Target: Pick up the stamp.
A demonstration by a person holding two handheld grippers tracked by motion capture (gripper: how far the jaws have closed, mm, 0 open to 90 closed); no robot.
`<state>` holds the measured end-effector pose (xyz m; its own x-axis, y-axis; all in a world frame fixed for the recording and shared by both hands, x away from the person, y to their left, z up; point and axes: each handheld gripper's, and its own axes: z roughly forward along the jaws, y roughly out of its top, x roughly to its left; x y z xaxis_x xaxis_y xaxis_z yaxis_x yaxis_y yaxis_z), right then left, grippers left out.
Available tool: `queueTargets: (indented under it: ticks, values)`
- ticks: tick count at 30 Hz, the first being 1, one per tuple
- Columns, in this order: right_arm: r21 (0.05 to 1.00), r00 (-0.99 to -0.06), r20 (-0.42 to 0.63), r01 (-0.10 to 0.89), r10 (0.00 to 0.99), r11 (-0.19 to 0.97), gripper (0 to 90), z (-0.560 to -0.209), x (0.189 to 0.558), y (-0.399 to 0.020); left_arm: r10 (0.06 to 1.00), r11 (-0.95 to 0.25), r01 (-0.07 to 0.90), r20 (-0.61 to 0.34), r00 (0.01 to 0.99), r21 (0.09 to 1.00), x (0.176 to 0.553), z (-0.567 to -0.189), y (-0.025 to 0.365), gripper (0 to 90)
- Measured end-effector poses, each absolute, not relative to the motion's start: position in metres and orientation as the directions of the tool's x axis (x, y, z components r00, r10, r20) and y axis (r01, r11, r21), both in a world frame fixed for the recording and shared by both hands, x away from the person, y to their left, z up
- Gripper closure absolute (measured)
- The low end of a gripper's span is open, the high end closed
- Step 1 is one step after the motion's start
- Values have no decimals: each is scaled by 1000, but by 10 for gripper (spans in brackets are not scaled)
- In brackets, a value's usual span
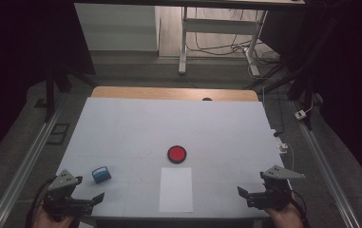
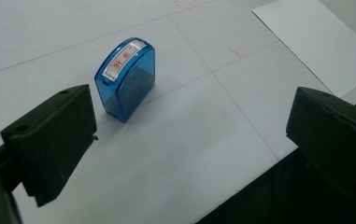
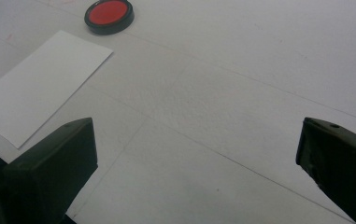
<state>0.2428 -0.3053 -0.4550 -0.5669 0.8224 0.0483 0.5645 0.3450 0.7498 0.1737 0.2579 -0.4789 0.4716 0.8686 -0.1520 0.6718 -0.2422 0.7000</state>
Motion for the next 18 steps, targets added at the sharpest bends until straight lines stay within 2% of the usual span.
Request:
queueTargets:
  ticks: [18]
  values:
    - [741,-599,50,558,799,373,0,-456,243,-303,875,-266,654,-107,472,708,174,-478,256,0]
